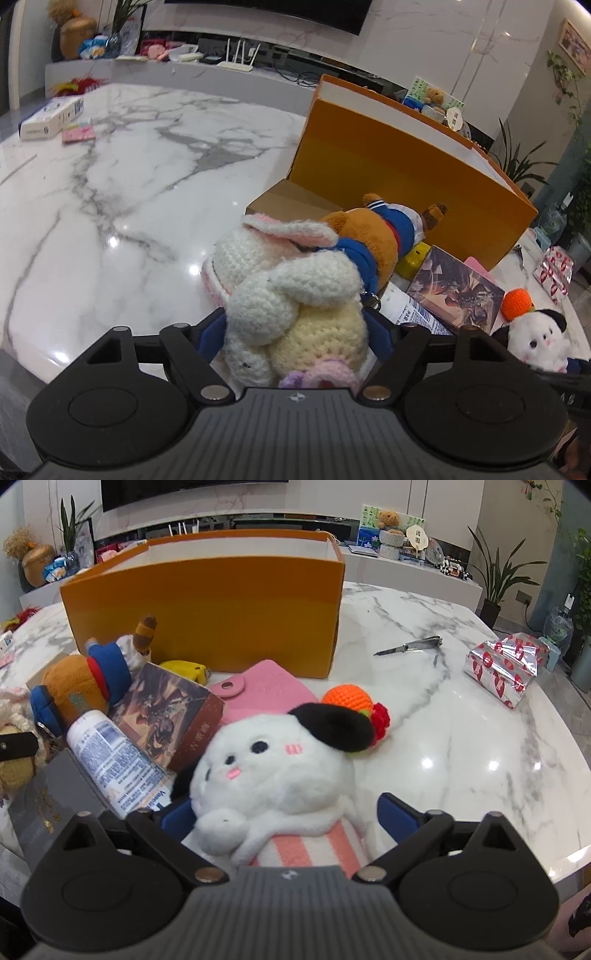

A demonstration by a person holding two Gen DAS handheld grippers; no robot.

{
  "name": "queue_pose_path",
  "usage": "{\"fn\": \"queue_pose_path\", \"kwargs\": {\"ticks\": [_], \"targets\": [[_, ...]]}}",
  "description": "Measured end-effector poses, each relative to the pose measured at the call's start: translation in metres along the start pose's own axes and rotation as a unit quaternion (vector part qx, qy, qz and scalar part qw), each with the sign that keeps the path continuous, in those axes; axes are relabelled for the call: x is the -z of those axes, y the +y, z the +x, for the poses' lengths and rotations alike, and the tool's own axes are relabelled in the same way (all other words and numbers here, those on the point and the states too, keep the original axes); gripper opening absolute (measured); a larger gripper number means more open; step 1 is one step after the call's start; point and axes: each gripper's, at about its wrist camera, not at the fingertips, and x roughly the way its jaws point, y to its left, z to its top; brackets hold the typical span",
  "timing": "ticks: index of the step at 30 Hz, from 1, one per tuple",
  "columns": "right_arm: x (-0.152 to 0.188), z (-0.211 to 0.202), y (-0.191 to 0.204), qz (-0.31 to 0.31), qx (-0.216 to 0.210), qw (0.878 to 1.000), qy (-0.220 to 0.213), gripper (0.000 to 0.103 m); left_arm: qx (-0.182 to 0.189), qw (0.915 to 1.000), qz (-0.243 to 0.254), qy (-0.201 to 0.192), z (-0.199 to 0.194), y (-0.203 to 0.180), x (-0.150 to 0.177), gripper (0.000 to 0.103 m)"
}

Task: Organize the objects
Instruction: 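Close left tool on white crocheted bunny while right tool grasps white panda plush, then lift both plush toys and carry them over the orange box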

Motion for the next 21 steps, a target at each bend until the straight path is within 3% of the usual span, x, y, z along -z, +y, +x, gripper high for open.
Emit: {"fn": "queue_pose_path", "kwargs": {"ticks": [12, 21], "targets": [[0.001, -0.01, -0.008, 0.028, -0.016, 0.999, -0.009, 0.08, -0.009, 0.9995, 0.027, -0.009, -0.008, -0.002, 0.001, 0.076], [0.001, -0.017, -0.015, 0.058, -0.027, 0.998, -0.013, 0.08, -0.006, 0.9994, 0.011, -0.033, -0.028, 0.008, -0.003, 0.076]]}}
